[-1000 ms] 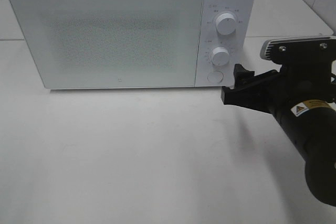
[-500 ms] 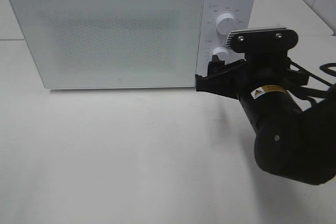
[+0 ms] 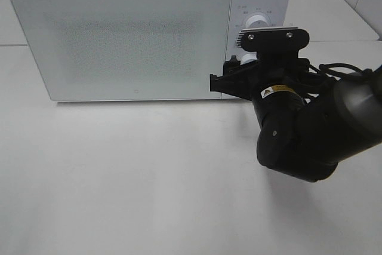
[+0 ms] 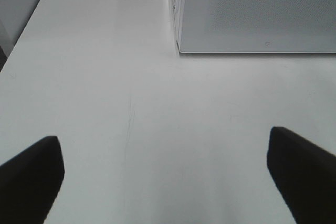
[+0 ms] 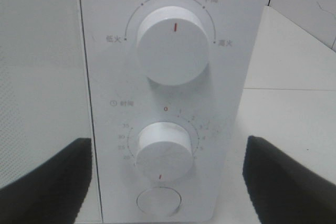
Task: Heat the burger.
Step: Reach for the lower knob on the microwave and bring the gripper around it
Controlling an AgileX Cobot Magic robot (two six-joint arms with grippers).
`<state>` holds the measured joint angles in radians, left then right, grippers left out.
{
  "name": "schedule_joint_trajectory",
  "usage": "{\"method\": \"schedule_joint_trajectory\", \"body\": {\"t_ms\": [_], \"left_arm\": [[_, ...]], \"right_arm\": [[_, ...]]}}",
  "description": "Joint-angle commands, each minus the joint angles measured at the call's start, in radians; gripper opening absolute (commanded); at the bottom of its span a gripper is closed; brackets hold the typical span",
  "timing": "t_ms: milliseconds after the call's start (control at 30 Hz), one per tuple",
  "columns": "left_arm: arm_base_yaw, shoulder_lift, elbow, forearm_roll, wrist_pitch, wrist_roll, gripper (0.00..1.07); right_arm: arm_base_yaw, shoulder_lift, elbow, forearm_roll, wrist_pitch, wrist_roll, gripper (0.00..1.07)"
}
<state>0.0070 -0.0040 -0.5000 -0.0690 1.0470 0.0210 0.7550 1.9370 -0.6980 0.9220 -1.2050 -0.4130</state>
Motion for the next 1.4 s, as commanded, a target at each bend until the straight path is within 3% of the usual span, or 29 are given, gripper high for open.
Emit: {"method": "schedule_joint_trajectory", "body": {"t_ms": [33, 600, 1400], "left_arm": [[0.0, -0.023, 0.003, -0.005, -0.01, -0.003, 1.05], [0.0, -0.023, 0.003, -0.005, -0.01, -0.003, 1.05], [0.0, -0.023, 0.003, -0.005, -0.01, -0.003, 1.05]], "right_arm": [[-0.018, 0.027, -0.037, -0.029, -0.109, 0.011, 0.76], [-0.087, 0.08, -0.084, -0.129, -0.044, 0.138, 0.76], [-0.092, 0.138, -0.107, -0.181, -0.047, 0.135, 0.76]]}}
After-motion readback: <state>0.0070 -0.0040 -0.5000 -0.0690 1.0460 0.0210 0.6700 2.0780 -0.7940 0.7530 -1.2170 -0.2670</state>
